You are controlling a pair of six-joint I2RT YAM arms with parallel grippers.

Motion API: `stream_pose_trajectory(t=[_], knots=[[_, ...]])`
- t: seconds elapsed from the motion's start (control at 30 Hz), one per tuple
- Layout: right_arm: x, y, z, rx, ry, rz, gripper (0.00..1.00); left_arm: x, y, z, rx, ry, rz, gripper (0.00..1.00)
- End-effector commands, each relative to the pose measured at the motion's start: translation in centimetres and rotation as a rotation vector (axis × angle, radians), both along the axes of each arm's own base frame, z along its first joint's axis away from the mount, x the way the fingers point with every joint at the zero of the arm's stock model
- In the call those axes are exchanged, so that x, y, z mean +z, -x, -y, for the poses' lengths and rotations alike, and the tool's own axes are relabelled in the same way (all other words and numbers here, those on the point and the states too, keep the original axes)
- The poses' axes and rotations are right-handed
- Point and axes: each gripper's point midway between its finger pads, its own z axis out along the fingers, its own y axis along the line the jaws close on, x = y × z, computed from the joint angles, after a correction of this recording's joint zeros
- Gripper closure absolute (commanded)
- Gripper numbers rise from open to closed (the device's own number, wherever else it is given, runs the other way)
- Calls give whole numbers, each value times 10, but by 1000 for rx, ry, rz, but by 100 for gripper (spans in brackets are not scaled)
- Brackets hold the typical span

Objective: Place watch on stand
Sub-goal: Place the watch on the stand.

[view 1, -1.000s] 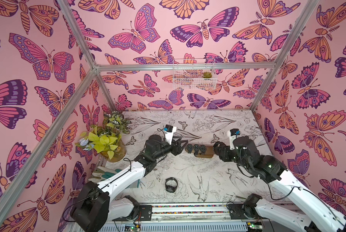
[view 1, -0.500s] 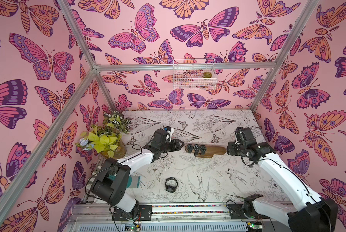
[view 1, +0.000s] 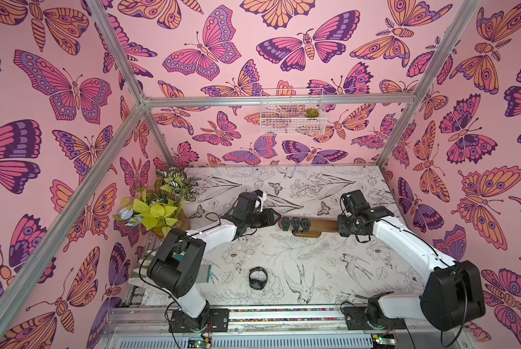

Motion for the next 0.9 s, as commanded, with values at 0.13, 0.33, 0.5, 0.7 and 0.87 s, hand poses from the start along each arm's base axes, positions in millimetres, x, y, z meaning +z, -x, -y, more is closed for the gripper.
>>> stream_pose_trajectory(t=[0.13, 0.33, 0.5, 0.7, 0.87], knots=[[5, -14, -12, 26, -52, 20, 64, -5, 7, 11, -53, 6, -21, 56], [3, -14, -13, 30, -51, 9, 65, -12, 9, 10, -57, -6, -38, 60], [0, -15, -10, 25, -29, -4, 65, -12, 9, 11, -59, -6, -38, 63], [0, -19, -13, 29, -27, -22, 66, -13, 9, 12, -65, -5, -44, 65], [-1, -19, -21, 48, -24, -29, 66, -13, 9, 13, -68, -6, -45, 67]])
